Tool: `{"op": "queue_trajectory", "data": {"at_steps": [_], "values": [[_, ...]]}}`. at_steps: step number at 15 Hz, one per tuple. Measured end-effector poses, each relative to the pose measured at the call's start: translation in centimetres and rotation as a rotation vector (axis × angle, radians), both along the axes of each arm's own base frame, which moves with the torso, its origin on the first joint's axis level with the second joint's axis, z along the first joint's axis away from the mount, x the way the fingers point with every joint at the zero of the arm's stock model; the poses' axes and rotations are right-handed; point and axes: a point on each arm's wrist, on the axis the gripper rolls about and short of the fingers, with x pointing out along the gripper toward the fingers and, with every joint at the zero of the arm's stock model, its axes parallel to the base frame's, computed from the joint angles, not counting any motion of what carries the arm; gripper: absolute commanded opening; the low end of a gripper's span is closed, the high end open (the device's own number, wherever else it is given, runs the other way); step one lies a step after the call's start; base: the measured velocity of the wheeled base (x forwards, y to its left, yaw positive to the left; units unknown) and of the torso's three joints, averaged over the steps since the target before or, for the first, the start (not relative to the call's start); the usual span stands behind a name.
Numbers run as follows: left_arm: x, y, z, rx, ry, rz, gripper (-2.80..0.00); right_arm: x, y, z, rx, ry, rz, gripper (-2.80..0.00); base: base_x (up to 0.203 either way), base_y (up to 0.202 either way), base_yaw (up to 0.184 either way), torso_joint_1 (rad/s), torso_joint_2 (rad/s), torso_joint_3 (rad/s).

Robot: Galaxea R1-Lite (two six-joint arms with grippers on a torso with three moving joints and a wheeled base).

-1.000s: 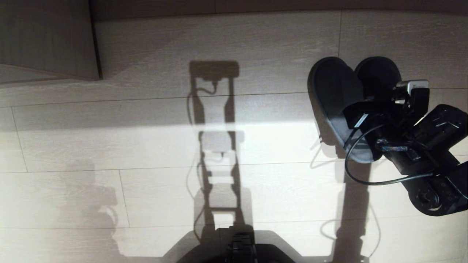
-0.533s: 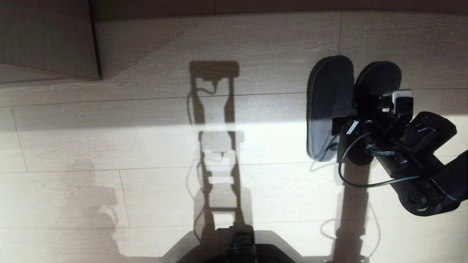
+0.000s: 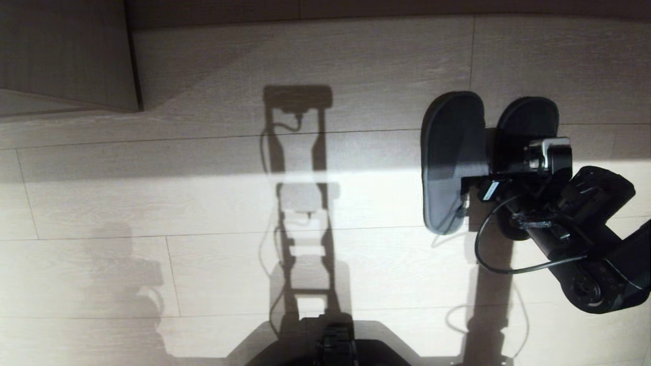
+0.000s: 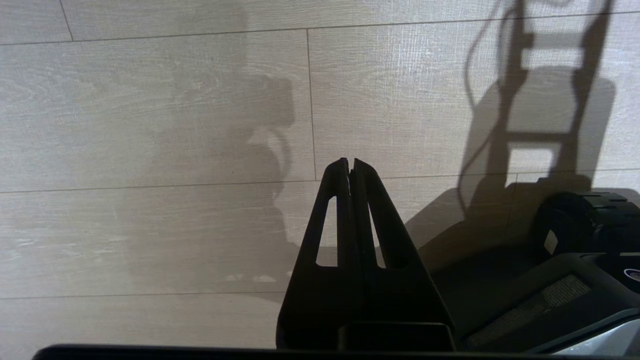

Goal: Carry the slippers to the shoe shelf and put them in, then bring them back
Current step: Place the slippers on the floor

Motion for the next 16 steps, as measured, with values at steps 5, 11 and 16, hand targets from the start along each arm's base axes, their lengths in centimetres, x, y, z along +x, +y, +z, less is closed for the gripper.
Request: {"op": "queue_trajectory", "data": {"at_steps": [5,11,16], "values": [[0.0,0.0,0.0,0.002,0.000,0.000,-2.80,-2.4,-0.2,0.9,-0.004,-0.006,-0.004,0.00,0.000,0.000,0.000,0.000,0.00,0.000],[0.0,0.0,0.0,0.002,0.000,0.000,-2.80,-4.5,-0.4,-0.2,-0.037,0.059,-0.013,0.00,0.000,0.000,0.000,0.000,0.00,0.000],[0.0,0.0,0.0,0.003,0.000,0.000,-2.80,-7.1,-0.5,0.9,-0.036,0.039,0.000,0.00,0.000,0.000,0.000,0.000,0.00,0.000]]}}
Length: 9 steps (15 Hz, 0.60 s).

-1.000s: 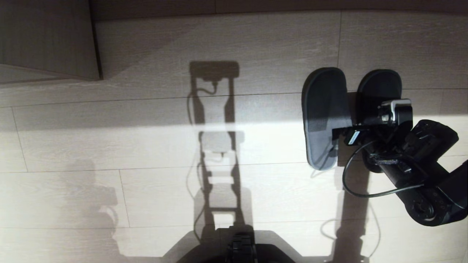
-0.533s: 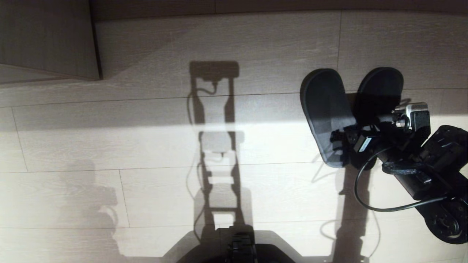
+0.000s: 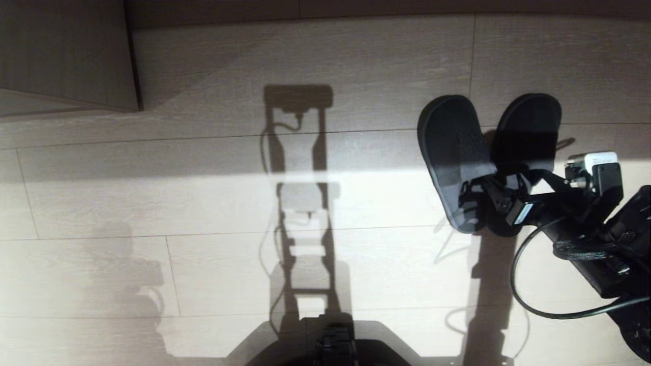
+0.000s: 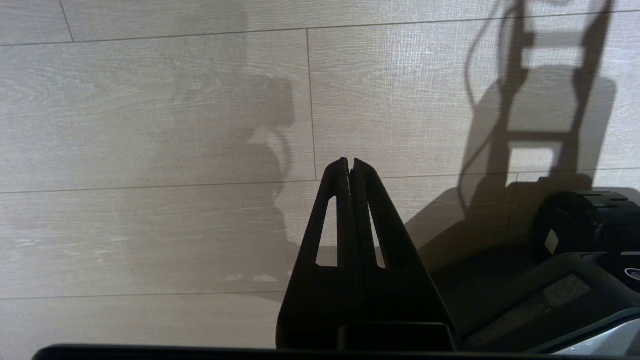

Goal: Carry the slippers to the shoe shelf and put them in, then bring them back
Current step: Place the slippers on the floor

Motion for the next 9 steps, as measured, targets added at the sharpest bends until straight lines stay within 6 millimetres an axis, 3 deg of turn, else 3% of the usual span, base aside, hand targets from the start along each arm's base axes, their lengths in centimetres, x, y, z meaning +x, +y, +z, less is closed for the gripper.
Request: {"op": "queue_trajectory", "data": {"at_steps": [1,4,9], "values": [[0.0,0.0,0.0,0.000,0.000,0.000,-2.80,-0.8,0.0,0.7,0.000,-0.018,0.006,-2.80,0.000,0.000,0.000,0.000,0.00,0.000],[0.0,0.0,0.0,0.001,0.000,0.000,-2.80,-1.9,-0.3,2.3,0.002,-0.044,0.000,-2.80,0.000,0.000,0.000,0.000,0.00,0.000],[0.0,0.0,0.0,0.000,0.000,0.000,-2.80,-1.1,-1.5,4.9,0.021,-0.066,-0.126,-2.80,0.000,0.000,0.000,0.000,0.00,0.000]]}}
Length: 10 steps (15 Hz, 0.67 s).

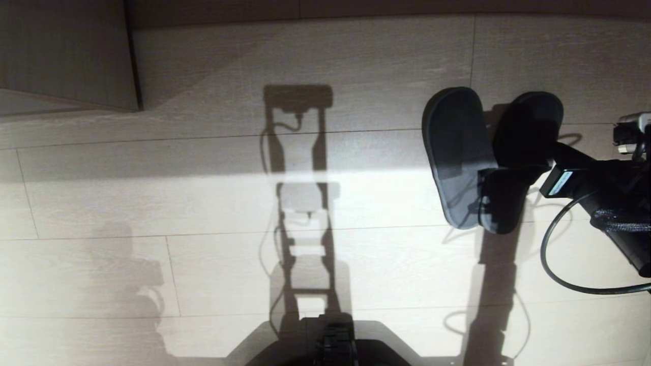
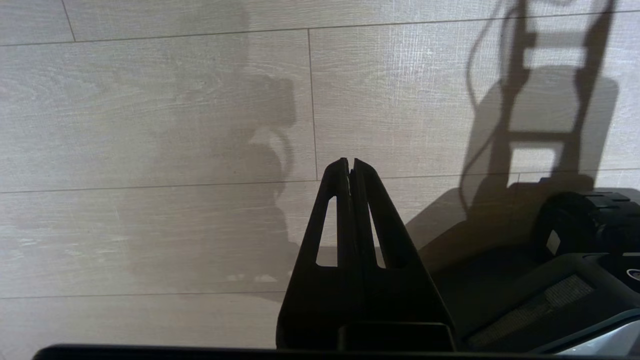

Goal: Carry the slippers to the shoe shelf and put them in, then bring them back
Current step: Place the slippers on the floor

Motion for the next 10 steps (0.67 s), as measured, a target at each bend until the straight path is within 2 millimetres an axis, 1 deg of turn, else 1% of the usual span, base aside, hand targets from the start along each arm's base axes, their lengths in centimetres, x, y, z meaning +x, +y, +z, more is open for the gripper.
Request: {"op": "queue_trajectory", "data": {"at_steps": [2,4,6,10], "values": [[0.0,0.0,0.0,0.000,0.000,0.000,-2.80,0.2,-0.6,0.6,-0.001,-0.018,-0.024,-2.80,0.000,0.000,0.000,0.000,0.00,0.000],[0.0,0.0,0.0,0.000,0.000,0.000,-2.80,1.0,-2.1,0.9,-0.018,-0.011,-0.086,-2.80,0.000,0.000,0.000,0.000,0.00,0.000],[0.0,0.0,0.0,0.000,0.000,0.000,-2.80,2.3,-3.7,0.6,-0.046,0.010,-0.150,-2.80,0.000,0.000,0.000,0.000,0.00,0.000],[0.0,0.0,0.0,0.000,0.000,0.000,-2.80,5.0,-4.7,-0.6,-0.086,0.031,-0.208,-2.80,0.000,0.000,0.000,0.000,0.00,0.000]]}}
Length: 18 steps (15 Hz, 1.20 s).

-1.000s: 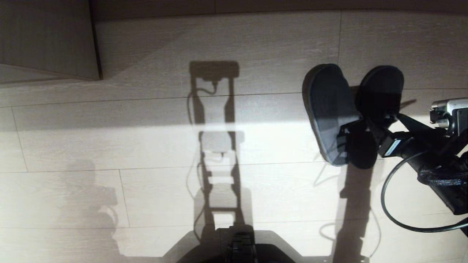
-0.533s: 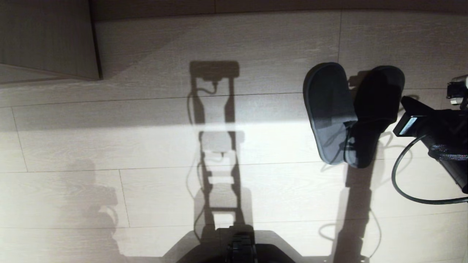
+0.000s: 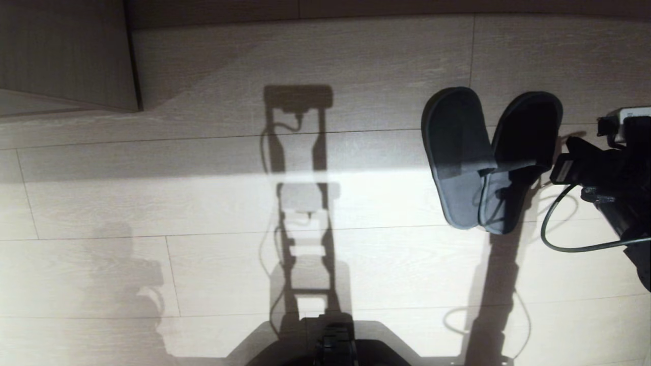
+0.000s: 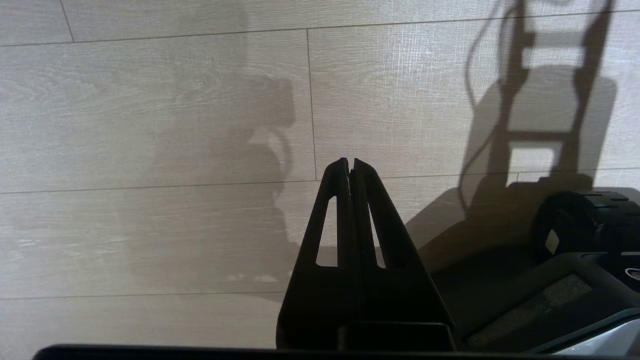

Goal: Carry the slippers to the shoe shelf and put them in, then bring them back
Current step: Place the slippers on the floor

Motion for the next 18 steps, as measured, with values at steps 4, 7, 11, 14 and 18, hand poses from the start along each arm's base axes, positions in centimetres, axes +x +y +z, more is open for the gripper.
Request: {"op": "queue_trajectory", "data": {"at_steps": [4,7,11,14,18], "values": [[0.0,0.0,0.0,0.000,0.000,0.000,-2.80,2.4,-0.4,-1.3,-0.043,0.005,-0.040,-2.80,0.000,0.000,0.000,0.000,0.00,0.000],[0.0,0.0,0.0,0.000,0.000,0.001,-2.80,4.1,-0.5,-1.6,-0.049,-0.008,-0.041,-2.80,0.000,0.000,0.000,0.000,0.00,0.000],[0.0,0.0,0.0,0.000,0.000,0.001,-2.80,5.4,0.8,-1.1,-0.008,-0.051,0.042,-2.80,0.000,0.000,0.000,0.000,0.00,0.000],[0.0,0.0,0.0,0.000,0.000,0.000,-2.80,5.3,1.5,-0.8,-0.028,-0.057,0.152,-2.80,0.000,0.000,0.000,0.000,0.00,0.000],[0.0,0.0,0.0,0.000,0.000,0.000,-2.80,4.7,1.8,-0.7,-0.055,-0.035,0.252,-2.80,0.000,0.000,0.000,0.000,0.00,0.000]]}}
